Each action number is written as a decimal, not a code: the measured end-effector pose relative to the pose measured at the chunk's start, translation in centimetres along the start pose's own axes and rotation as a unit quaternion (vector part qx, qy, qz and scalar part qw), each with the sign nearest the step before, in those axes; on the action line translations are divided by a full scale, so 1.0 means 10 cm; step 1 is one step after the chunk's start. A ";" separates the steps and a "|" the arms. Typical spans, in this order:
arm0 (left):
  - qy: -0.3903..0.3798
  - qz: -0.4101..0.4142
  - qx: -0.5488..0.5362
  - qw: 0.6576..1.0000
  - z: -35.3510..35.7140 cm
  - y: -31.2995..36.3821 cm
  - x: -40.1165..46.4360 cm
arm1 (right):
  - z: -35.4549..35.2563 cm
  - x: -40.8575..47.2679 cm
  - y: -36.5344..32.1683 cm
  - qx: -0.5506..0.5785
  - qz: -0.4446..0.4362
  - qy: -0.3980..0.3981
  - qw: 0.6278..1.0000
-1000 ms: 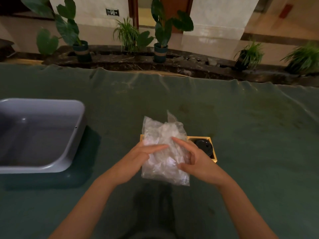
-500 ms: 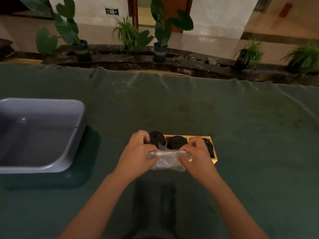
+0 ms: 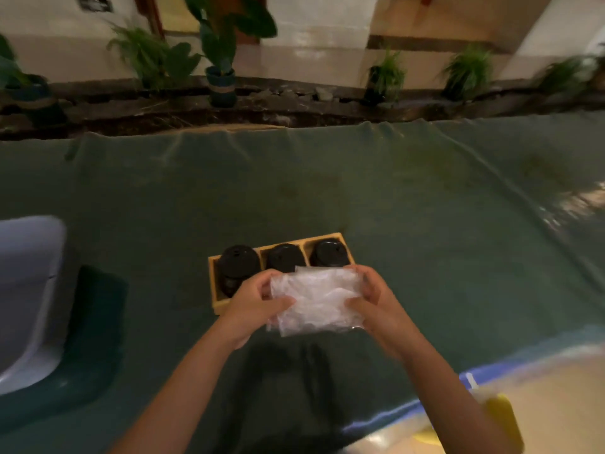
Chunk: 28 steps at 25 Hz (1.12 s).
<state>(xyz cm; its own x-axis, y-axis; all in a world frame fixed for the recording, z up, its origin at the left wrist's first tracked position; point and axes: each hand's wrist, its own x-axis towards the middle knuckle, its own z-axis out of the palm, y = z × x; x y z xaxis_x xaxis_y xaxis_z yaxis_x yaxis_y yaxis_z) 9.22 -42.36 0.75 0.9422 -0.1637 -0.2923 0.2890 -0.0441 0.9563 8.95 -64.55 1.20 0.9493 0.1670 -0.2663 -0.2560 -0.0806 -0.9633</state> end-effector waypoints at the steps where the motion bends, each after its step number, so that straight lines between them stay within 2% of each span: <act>1: -0.021 -0.009 -0.005 1.000 0.14 -0.04 0.08 | -0.13 -0.12 0.06 0.019 0.005 0.021 1.000; 7: -0.181 -0.098 -0.061 0.977 1.45 -0.30 0.29 | -1.06 -0.99 0.33 0.015 0.028 0.213 0.976; 10: -0.242 -0.122 -0.039 0.962 2.15 -0.39 0.30 | -1.53 -1.41 0.51 0.013 0.047 0.275 0.960; 13: -0.295 -0.111 0.028 0.949 2.95 -0.47 0.35 | -2.16 -1.83 0.75 0.039 0.065 0.321 0.944; 15: -0.268 -0.073 0.124 0.953 3.54 -0.59 0.42 | -2.71 -2.12 0.97 0.038 0.078 0.350 0.933; 16: -0.228 -0.016 0.203 0.952 3.84 -0.70 0.47 | -3.02 -2.28 1.10 0.041 0.087 0.361 0.928; 18: -0.174 0.110 0.350 0.914 4.47 -0.92 0.52 | -3.69 -2.59 1.38 0.045 0.113 0.370 0.921; 21: -0.135 0.172 0.532 0.818 5.19 -1.20 0.61 | -4.39 -2.90 1.79 0.046 0.167 0.385 0.907; 25: -0.116 0.227 0.627 0.736 5.79 -1.44 0.97 | -4.90 -2.78 2.35 0.054 0.199 0.381 0.901; 28: -0.084 0.253 0.656 0.707 5.99 -1.57 1.32 | -5.04 -2.54 2.77 0.057 0.211 0.373 0.902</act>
<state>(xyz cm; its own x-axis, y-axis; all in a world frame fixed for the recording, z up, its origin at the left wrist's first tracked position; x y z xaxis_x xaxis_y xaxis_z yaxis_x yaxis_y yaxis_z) 6.92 -102.90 -17.80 0.8032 -0.5956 -0.0121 -0.5870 -0.7948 0.1539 -13.07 -120.50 -17.05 0.6103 -0.5656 -0.5547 -0.6007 0.1260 -0.7895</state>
